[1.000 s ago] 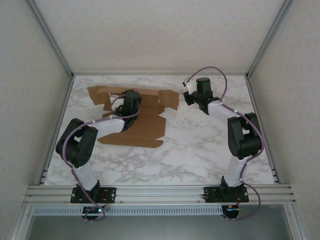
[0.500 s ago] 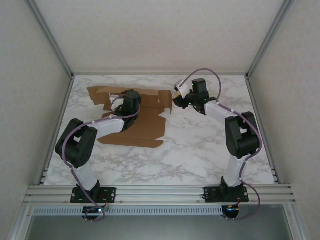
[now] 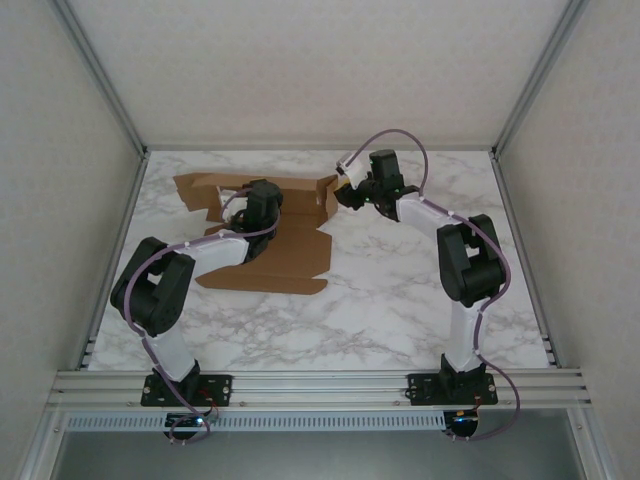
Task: Fold the paper box
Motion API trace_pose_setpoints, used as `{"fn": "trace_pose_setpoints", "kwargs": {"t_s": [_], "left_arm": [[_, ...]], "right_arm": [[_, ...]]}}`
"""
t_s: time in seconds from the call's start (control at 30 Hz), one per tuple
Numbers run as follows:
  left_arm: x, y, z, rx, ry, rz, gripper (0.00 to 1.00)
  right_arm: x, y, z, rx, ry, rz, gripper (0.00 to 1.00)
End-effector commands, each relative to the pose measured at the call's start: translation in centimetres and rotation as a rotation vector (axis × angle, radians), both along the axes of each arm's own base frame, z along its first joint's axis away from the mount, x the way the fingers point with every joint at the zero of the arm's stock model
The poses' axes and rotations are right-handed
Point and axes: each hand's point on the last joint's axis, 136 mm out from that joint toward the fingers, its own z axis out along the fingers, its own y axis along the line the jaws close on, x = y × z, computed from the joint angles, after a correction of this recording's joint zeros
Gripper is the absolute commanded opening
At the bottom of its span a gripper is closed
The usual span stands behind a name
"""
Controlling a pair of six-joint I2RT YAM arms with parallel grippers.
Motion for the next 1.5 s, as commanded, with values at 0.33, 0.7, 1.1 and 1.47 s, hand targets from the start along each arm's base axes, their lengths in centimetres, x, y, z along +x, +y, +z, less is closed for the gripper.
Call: {"fn": "trace_pose_setpoints", "kwargs": {"t_s": [0.33, 0.7, 1.1, 1.47], "left_arm": [[-1.4, -0.2, -1.8, 0.028, 0.11, -0.038, 0.0], [-1.5, -0.1, -1.6, 0.037, 0.12, -0.044, 0.0], [-1.4, -0.1, -1.2, 0.018, 0.108, -0.047, 0.0], [-1.0, -0.1, -1.5, -0.003, 0.114, -0.06, 0.0]], "right_arm": [[1.5, -7.1, 3.1, 0.155, -0.038, -0.179, 0.28], [4.8, -5.3, 0.8, 0.177, 0.12, -0.134, 0.24], [-1.8, -0.6, 1.5, 0.316, 0.265, 0.173, 0.24], [-7.3, 0.8, 0.9, 0.222, 0.294, 0.278, 0.26]]}}
